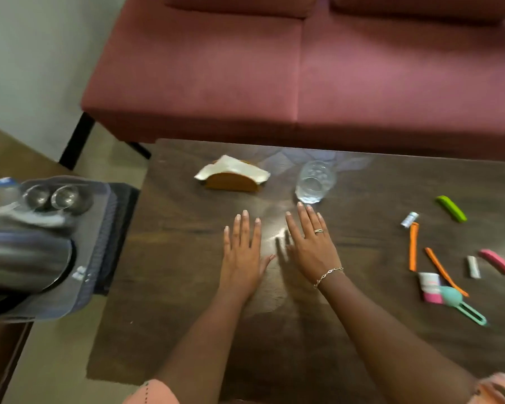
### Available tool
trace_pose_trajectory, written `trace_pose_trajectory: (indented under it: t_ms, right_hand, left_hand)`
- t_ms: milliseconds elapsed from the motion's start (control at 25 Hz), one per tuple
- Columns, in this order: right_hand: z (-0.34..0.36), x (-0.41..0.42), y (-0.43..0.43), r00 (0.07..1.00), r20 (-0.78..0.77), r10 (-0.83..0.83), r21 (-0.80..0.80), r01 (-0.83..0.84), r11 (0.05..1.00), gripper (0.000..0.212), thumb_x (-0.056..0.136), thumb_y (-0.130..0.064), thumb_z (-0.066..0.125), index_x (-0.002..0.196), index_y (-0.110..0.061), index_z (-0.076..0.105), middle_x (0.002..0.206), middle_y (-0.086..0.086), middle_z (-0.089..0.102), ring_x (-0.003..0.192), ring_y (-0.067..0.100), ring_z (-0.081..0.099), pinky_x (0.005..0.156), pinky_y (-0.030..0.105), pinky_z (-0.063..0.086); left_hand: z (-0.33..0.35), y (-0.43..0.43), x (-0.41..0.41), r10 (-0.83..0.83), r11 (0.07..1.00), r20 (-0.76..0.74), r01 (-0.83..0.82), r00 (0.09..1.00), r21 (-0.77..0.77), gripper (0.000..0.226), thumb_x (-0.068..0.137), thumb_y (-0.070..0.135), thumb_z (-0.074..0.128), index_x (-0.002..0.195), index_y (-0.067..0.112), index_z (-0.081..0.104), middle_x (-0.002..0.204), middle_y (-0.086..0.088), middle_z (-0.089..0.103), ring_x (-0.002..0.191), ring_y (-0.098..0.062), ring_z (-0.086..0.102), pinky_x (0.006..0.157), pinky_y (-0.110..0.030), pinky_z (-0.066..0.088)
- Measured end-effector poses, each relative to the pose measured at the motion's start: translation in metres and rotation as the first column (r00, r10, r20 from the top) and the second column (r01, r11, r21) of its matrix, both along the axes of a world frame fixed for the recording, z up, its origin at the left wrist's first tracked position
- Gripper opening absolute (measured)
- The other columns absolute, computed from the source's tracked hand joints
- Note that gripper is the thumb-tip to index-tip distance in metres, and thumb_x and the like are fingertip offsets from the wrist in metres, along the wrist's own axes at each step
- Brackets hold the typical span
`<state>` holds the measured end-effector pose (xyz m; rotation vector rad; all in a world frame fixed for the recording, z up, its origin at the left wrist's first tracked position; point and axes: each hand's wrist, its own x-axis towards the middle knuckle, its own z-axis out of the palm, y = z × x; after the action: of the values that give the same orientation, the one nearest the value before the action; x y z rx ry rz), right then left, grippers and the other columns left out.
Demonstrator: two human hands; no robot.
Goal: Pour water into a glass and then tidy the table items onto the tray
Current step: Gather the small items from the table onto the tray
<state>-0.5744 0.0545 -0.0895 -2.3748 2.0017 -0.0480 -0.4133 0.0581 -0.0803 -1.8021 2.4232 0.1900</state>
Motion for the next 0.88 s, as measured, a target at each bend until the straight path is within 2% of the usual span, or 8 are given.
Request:
trace_pose_trajectory:
  t_ms: [120, 320, 440, 480, 560, 600, 720, 880]
  right_hand:
    - [0.011, -0.062, 0.016, 0.994, 0.021, -0.104, 0.025, 0.103, 0.994, 0.073, 0.066, -0.024, 0.078, 0.126, -0.007, 0.043, 0.131, 0.027, 0.051, 0.121, 0.041, 0.05, 0.095, 0.054, 0.043]
    - [0.02, -0.164, 0.047, 0.949, 0.01, -0.315, 0.146, 0.31, 0.939, 0.076, 0.054, -0.025, 0.084, 0.121, -0.005, 0.053, 0.125, 0.028, 0.055, 0.114, 0.043, 0.055, 0.09, 0.055, 0.046]
    - [0.014, -0.219, 0.071, 0.916, 0.013, -0.4, 0.208, 0.389, 0.897, 0.071, 0.05, -0.019, 0.085, 0.114, 0.0, 0.059, 0.116, 0.027, 0.061, 0.107, 0.042, 0.06, 0.086, 0.052, 0.05]
    - [0.012, -0.235, 0.078, 0.9, 0.022, -0.435, 0.217, 0.42, 0.881, 0.065, 0.053, -0.016, 0.083, 0.111, 0.001, 0.06, 0.114, 0.026, 0.061, 0.105, 0.042, 0.061, 0.085, 0.049, 0.051]
    - [0.008, -0.27, 0.094, 0.831, 0.088, -0.549, 0.241, 0.517, 0.821, 0.047, 0.071, -0.012, 0.071, 0.113, 0.0, 0.057, 0.118, 0.023, 0.057, 0.108, 0.041, 0.056, 0.088, 0.043, 0.049]
    - [0.004, -0.284, 0.1, 0.79, 0.095, -0.606, 0.279, 0.563, 0.778, 0.039, 0.079, -0.012, 0.063, 0.116, -0.002, 0.054, 0.121, 0.02, 0.054, 0.109, 0.039, 0.053, 0.089, 0.042, 0.046]
    - [-0.01, -0.319, 0.107, 0.653, 0.104, -0.75, 0.329, 0.689, 0.645, 0.029, 0.088, -0.016, 0.053, 0.114, -0.004, 0.051, 0.119, 0.017, 0.052, 0.11, 0.036, 0.049, 0.088, 0.041, 0.042]
    - [-0.03, -0.343, 0.092, 0.544, 0.134, -0.829, 0.377, 0.745, 0.55, 0.028, 0.088, -0.017, 0.054, 0.112, -0.003, 0.052, 0.118, 0.019, 0.056, 0.109, 0.037, 0.053, 0.086, 0.04, 0.044]
  left_hand:
    - [0.008, 0.0, -0.057, -0.068, 0.998, 0.014, 0.068, 0.998, 0.001, 0.08, 0.076, 0.057, 0.056, 0.137, 0.008, 0.039, 0.144, -0.02, 0.039, 0.133, -0.033, 0.039, 0.104, -0.05, 0.033]
    - [0.011, 0.004, -0.152, -0.245, 0.97, 0.02, 0.244, 0.969, 0.017, 0.072, 0.079, 0.057, 0.041, 0.131, 0.008, 0.049, 0.137, -0.018, 0.049, 0.128, -0.032, 0.047, 0.1, -0.051, 0.039]
    - [0.004, 0.001, -0.198, -0.348, 0.936, 0.064, 0.343, 0.935, 0.076, 0.071, 0.072, 0.05, 0.065, 0.128, 0.008, 0.052, 0.133, -0.016, 0.054, 0.128, -0.032, 0.047, 0.101, -0.054, 0.038]
    - [0.003, -0.001, -0.21, -0.369, 0.927, 0.063, 0.363, 0.927, 0.097, 0.067, 0.076, 0.045, 0.065, 0.13, 0.009, 0.049, 0.135, -0.014, 0.052, 0.132, -0.032, 0.042, 0.107, -0.055, 0.031]
    - [-0.004, -0.006, -0.237, -0.414, 0.901, 0.034, 0.405, 0.909, 0.153, 0.049, 0.088, 0.035, 0.051, 0.13, 0.011, 0.043, 0.137, -0.011, 0.046, 0.138, -0.03, 0.029, 0.115, -0.051, 0.013]
    - [-0.008, -0.01, -0.249, -0.409, 0.901, 0.01, 0.402, 0.913, 0.163, 0.04, 0.091, 0.032, 0.046, 0.125, 0.012, 0.044, 0.134, -0.01, 0.046, 0.135, -0.028, 0.031, 0.115, -0.048, 0.012]
    - [-0.02, -0.027, -0.288, -0.344, 0.918, -0.04, 0.345, 0.938, 0.194, 0.027, 0.09, 0.024, 0.043, 0.114, 0.012, 0.049, 0.122, -0.009, 0.053, 0.119, -0.028, 0.044, 0.102, -0.038, 0.028]
    - [-0.041, -0.047, -0.327, -0.208, 0.945, -0.116, 0.23, 0.971, 0.231, 0.023, 0.09, 0.019, 0.045, 0.109, 0.008, 0.052, 0.119, -0.012, 0.055, 0.113, -0.031, 0.048, 0.09, -0.039, 0.038]
